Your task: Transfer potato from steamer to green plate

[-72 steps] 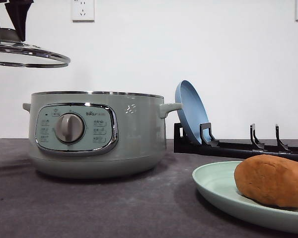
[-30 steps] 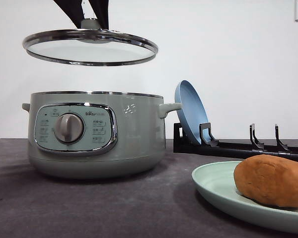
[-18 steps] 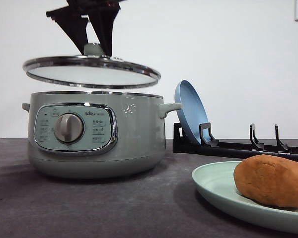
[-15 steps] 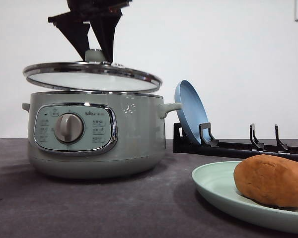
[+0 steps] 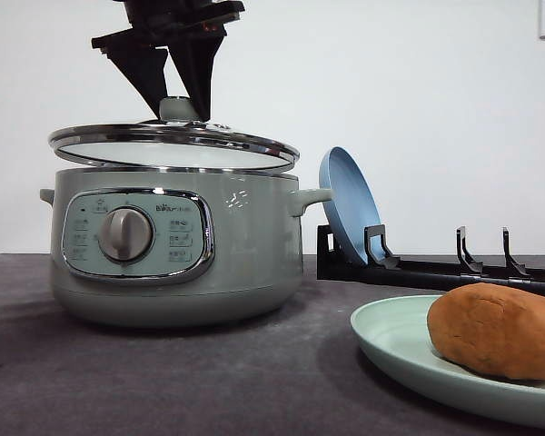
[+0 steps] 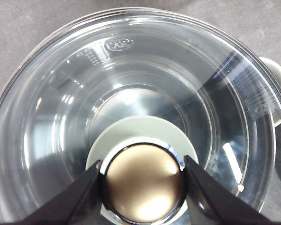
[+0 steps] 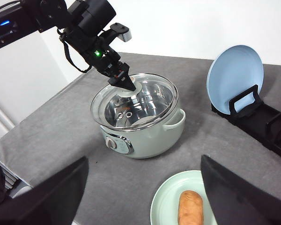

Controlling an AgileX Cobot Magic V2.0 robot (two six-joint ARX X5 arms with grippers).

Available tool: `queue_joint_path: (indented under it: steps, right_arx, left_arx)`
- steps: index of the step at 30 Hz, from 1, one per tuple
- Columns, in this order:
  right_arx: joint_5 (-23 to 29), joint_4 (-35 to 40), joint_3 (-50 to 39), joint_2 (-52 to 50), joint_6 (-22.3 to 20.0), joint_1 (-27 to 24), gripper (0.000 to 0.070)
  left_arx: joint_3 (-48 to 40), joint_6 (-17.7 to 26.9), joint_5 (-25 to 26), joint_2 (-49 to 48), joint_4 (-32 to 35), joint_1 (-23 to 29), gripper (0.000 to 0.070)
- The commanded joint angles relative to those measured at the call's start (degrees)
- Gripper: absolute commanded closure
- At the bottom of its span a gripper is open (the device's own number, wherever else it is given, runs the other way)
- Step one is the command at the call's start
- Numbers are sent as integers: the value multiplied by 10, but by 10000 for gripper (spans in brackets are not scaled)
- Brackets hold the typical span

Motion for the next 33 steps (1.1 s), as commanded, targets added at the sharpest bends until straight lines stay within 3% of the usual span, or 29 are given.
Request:
queue_joint_path:
  steps: [1, 14, 19, 33]
  right_arx:
    - [2, 7, 10, 3, -7, 2, 220]
    - [3, 7, 10, 3, -10, 2, 220]
    - [4, 7, 10, 3, -11, 2, 220]
    - [15, 7, 10, 3, -10, 2, 220]
  left_arx:
    - [13, -3, -2, 8, 15, -3, 700]
    - [13, -3, -2, 43, 30, -1, 700]
    - [13, 1, -25, 44, 34, -2, 700]
    - [13, 1, -30, 44, 10, -1, 700]
